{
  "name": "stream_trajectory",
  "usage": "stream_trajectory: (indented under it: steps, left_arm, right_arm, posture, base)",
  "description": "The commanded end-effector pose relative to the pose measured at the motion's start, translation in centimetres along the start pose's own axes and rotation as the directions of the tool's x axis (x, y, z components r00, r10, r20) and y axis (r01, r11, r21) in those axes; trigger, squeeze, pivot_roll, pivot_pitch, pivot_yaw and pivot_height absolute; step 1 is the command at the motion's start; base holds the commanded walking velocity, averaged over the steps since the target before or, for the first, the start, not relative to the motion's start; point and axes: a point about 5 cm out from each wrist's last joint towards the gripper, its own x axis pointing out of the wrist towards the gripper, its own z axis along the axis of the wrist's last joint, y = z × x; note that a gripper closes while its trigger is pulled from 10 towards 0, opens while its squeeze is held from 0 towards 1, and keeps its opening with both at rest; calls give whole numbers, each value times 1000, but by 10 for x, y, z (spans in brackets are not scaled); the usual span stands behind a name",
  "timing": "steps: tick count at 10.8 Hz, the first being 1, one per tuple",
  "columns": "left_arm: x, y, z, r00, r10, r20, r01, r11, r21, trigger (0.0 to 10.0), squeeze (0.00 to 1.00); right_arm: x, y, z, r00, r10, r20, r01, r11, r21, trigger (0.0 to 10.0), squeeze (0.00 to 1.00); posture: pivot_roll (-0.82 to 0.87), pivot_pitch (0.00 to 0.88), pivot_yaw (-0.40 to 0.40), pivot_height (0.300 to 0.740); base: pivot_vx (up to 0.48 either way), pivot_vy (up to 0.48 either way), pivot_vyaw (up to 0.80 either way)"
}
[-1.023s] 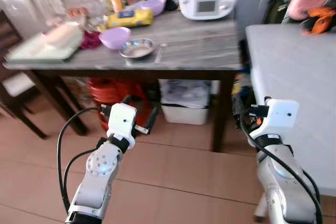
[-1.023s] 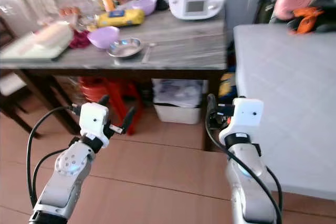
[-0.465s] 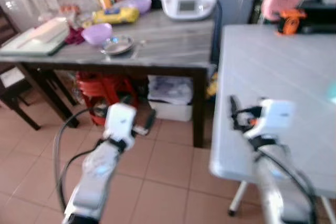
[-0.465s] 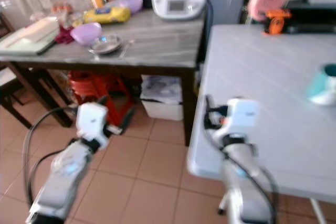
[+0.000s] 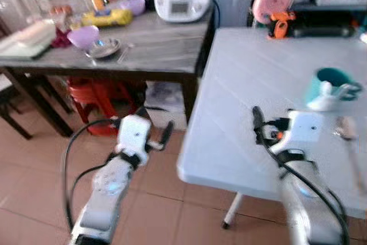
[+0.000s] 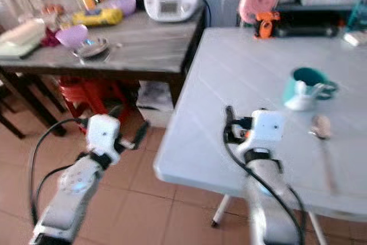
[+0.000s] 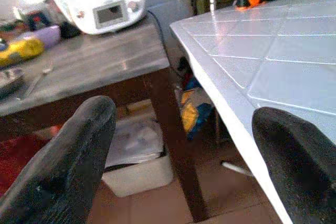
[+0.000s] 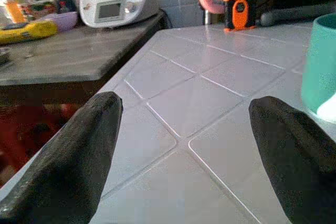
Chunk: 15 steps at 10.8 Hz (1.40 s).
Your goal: Setting the table
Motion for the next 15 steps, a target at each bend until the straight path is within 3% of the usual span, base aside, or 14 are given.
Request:
stream_trajectory:
  steps: [1,4,5,6,7,8,12,15]
  left_arm:
    - [1,0,2,1000,-3,9,3,1000,-6,10000,0]
    - [1,-1,1,1000,-12,6,12,1000,-4,10000,0]
    - [0,-2,1,999,-37,15,38,998,-51,10000,0]
    - [-3,-8,-2,992,-124,-10,123,989,-77,10000,0]
    - [-9,-16,-5,967,-254,-9,251,958,-139,10000,0]
    - [-12,-21,-5,945,-326,-10,321,937,-137,10000,0]
    - [-13,-24,-6,921,-390,-20,382,909,-166,10000,0]
    - [-16,-25,-8,912,-410,-18,400,898,-181,10000,0]
  right_arm:
    - [1,0,3,1000,0,11,0,1000,-4,10000,0]
    - [1,-1,3,1000,-7,10,7,1000,-3,10000,0]
    - [-1,1,3,1000,-7,3,7,1000,6,10000,0]
    - [-4,3,2,1000,-6,-3,6,1000,16,10000,0]
    - [-9,5,-1,1000,-8,-16,8,1000,23,10000,0]
    - [-12,6,-3,999,-22,-29,23,999,31,10000,0]
    - [-19,8,-20,987,-57,-153,65,997,47,10000,0]
    - [-27,3,-31,964,-104,-246,108,994,2,10000,0]
  posture:
    - [-143,38,158,740]
    - [-145,36,158,740]
    - [-145,40,155,740]
    - [-147,45,155,740]
    - [-150,49,157,740]
    - [-153,54,159,740]
    - [-159,71,160,740]
    - [-158,85,151,740]
  base:
    - [0,-375,0]
    - [0,-374,0]
    - [0,0,0]
    - [0,0,0]
    - [0,0,0]
    - [0,0,0]
    - [0,0,0]
    - [0,0,0]
